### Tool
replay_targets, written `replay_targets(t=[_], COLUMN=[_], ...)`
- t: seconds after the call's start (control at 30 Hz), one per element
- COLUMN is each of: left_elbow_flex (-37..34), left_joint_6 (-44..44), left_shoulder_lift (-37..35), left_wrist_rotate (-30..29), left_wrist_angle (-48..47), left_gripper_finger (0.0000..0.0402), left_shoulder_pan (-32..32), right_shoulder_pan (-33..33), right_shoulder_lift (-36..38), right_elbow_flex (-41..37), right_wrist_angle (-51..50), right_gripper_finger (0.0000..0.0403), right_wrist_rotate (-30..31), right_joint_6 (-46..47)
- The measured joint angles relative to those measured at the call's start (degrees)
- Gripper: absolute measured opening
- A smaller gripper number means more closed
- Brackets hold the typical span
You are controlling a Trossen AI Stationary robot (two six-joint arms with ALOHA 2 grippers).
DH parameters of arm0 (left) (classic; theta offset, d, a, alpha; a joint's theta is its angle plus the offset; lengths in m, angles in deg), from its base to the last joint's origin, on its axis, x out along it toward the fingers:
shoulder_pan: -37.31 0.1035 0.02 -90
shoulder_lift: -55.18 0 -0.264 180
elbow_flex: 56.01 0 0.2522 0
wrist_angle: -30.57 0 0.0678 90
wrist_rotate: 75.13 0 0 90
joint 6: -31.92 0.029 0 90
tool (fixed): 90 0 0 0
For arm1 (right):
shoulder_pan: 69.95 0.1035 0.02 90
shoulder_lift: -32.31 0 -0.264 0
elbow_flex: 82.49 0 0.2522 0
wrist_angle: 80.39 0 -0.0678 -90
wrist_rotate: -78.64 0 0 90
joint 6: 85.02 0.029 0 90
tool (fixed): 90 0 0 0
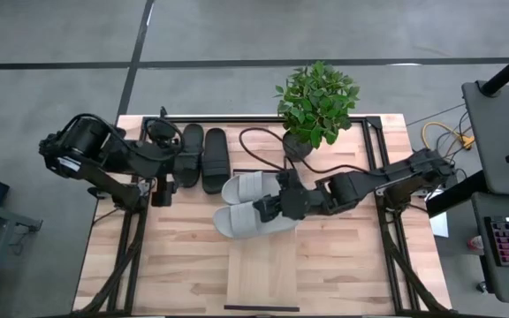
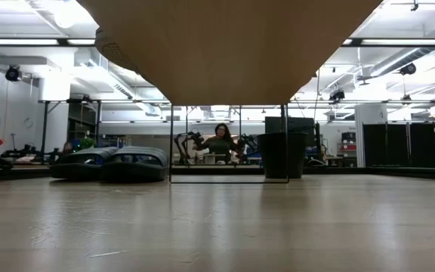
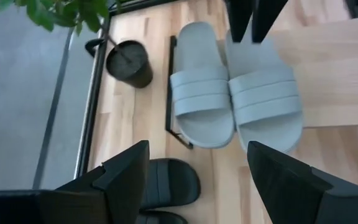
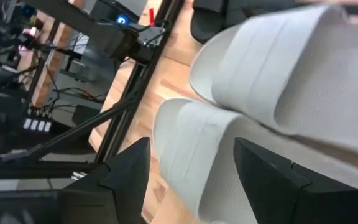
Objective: Pick and place slides into the shelf
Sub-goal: Put the left black slipper on the shelf
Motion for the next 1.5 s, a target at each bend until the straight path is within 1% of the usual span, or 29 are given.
replay_targets(t=[0.1,0.23,0.37,0.57,0.67,0.8,0.93,1.1,1.23,1.43,1.5], left_elbow_flex=[-2.7,-8.3,-15.0,-24.0,-27.4,-31.1,-34.2,-38.7,-42.4,-48.3,-50.5], left_joint_6=[-2.3,-6.3,-12.8,-22.0,-25.0,-25.1,-24.8,-24.9,-24.8,-24.7,-23.7], left_shoulder_lift=[-0.7,-2.2,-4.2,-7.5,-8.3,-8.6,-8.1,-8.3,-9.0,-11.5,-13.1], left_wrist_rotate=[-2.3,-3.8,-3.9,-3.9,-3.9,-3.9,-5.8,-8.6,-9.1,-10.2,-10.6], left_wrist_angle=[0.0,0.0,0.0,0.1,0.8,3.8,3.4,3.0,3.0,3.4,5.6], left_gripper_finger=[0.0256,0.0256,0.0256,0.0256,0.0256,0.0256,0.0256,0.0256,0.0256,0.0256,0.0256], left_shoulder_pan=[0.0,0.1,0.1,0.1,0.1,0.1,0.1,0.1,0.1,0.1,0.1], right_shoulder_pan=[-0.5,-1.7,-3.0,-4.2,-4.7,-5.4,-5.5,-5.5,-5.5,-5.5,-5.5], right_shoulder_lift=[1.1,2.6,4.8,8.5,10.3,12.0,12.5,12.6,12.5,12.3,12.3], right_elbow_flex=[0.0,0.0,0.0,0.0,0.0,0.0,0.0,0.0,0.0,0.0,0.0], right_wrist_angle=[0.0,-0.3,-1.0,-1.3,-1.6,-1.5,-1.6,-1.6,-1.5,-1.5,-1.4], right_gripper_finger=[0.0220,0.0219,0.0219,0.0219,0.0219,0.0219,0.0219,0.0219,0.0219,0.0219,0.0219], right_wrist_rotate=[0.0,0.0,0.0,0.0,0.0,0.1,0.1,0.0,0.0,0.4,0.5], right_joint_6=[-3.7,-7.0,-7.6,-14.0,-16.1,-18.3,-20.2,-19.5,-19.1,-18.6,-17.8])
